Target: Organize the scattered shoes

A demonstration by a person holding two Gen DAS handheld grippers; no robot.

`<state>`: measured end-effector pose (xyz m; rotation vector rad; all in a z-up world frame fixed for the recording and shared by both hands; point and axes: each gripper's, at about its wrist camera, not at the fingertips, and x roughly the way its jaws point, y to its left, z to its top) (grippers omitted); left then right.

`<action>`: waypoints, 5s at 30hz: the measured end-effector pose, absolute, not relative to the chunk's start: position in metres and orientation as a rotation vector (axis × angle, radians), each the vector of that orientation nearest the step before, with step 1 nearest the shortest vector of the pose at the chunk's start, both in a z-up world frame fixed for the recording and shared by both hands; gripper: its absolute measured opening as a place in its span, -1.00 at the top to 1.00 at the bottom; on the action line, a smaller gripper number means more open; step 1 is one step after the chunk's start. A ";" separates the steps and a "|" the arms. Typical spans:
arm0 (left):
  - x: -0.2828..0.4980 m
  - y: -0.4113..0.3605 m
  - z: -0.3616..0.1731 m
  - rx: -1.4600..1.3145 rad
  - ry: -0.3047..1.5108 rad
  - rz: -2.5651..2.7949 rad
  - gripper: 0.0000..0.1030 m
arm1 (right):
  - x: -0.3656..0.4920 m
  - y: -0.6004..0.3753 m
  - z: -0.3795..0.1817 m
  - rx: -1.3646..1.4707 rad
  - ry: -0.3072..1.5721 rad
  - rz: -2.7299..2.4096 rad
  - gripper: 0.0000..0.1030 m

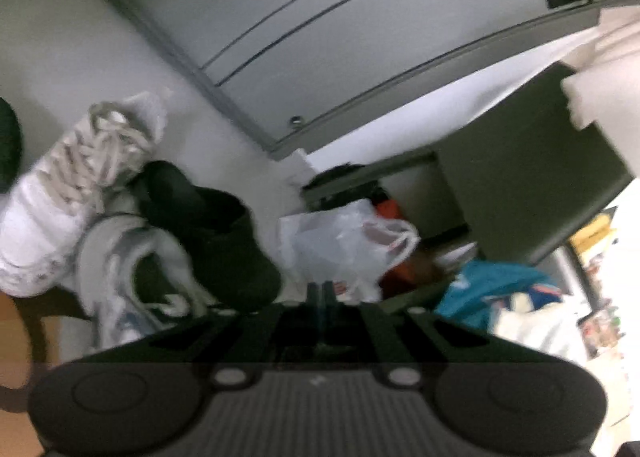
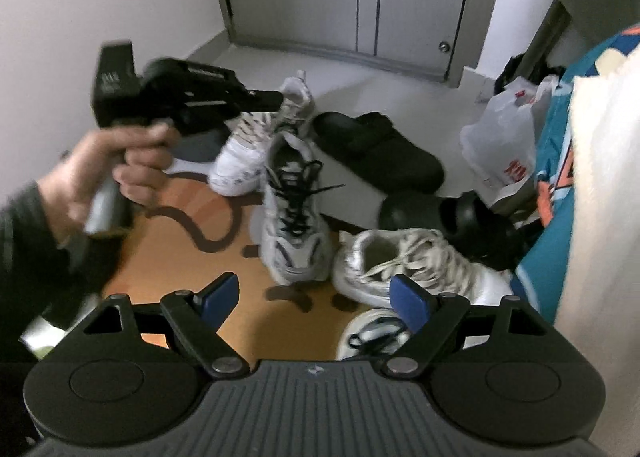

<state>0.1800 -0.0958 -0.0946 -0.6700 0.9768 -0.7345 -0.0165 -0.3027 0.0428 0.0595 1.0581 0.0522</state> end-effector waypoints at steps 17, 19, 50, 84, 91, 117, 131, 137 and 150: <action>0.163 -0.144 -0.135 -0.334 1.087 -0.709 0.23 | -0.020 -0.297 0.048 0.082 1.068 0.127 -0.68; 0.157 -0.154 -0.139 -0.243 1.077 -0.701 0.22 | -0.019 -0.300 0.047 0.111 1.083 0.129 -0.68; 0.118 -0.175 -0.138 0.112 0.917 -0.677 -0.08 | -0.023 -0.298 0.058 0.165 1.072 0.186 -0.68; 0.169 -0.159 -0.147 -0.095 1.045 -0.692 0.75 | -0.025 -0.295 0.058 0.153 1.069 0.193 -0.68; 0.188 -0.141 -0.160 -0.411 1.131 -0.700 0.76 | -0.024 -0.294 0.056 0.148 1.074 0.187 -0.68; 0.179 -0.104 -0.161 -0.710 1.003 -0.746 0.79 | -0.020 -0.294 0.048 0.128 1.092 0.166 -0.68; 0.151 -0.072 -0.153 -0.716 1.014 -0.770 0.79 | -0.019 -0.285 0.026 0.036 1.133 0.147 -0.68; 0.146 -0.051 -0.117 -0.843 0.881 -0.896 1.00 | -0.021 -0.282 0.006 -0.015 1.166 0.129 -0.68; 0.147 -0.067 -0.135 -0.491 0.993 -0.819 0.85 | -0.027 -0.263 -0.024 -0.115 1.221 0.134 -0.68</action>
